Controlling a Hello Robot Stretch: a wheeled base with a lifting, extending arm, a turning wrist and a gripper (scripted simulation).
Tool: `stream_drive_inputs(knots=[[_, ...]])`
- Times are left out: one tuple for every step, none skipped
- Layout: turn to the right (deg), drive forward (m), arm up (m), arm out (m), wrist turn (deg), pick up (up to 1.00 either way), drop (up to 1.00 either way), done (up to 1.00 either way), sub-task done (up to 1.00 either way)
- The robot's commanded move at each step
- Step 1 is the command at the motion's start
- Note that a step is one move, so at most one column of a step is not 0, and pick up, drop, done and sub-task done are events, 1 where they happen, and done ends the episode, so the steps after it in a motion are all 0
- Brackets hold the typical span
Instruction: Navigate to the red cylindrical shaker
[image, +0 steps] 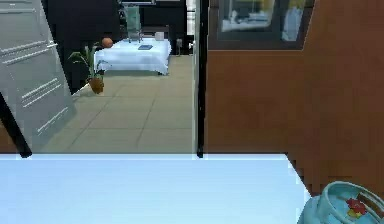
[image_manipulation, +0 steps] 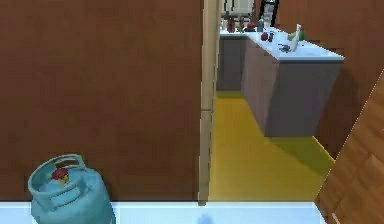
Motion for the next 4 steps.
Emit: stream_drive_inputs(knots=[[45.0,0.0,0.0,0.0,0.0,0.0,0.0,0.0,0.0],[45.0,0.0,0.0,0.0,0.0,0.0,0.0,0.0,0.0],[18.0,0.0,0.0,0.0,0.0,0.0,0.0,0.0,0.0],[0.0,0.9,0.0,0.0,0.0,0.0,0.0,0.0,0.0]])
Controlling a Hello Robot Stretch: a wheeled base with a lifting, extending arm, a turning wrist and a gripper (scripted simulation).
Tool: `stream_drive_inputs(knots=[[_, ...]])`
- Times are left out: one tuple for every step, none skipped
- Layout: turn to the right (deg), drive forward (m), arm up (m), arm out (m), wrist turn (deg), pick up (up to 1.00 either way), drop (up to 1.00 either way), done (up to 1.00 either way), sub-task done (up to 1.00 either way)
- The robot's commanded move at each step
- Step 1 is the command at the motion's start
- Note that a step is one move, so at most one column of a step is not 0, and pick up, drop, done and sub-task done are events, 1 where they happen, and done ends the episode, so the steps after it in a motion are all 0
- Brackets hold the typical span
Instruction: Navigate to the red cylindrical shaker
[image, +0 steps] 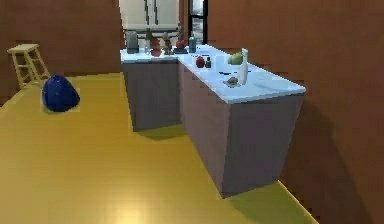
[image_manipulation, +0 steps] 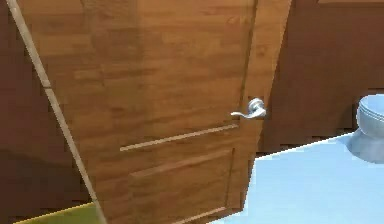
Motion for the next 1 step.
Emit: stream_drive_inputs(knots=[[12.0,0.0,0.0,0.0,0.0,0.0,0.0,0.0,0.0]])
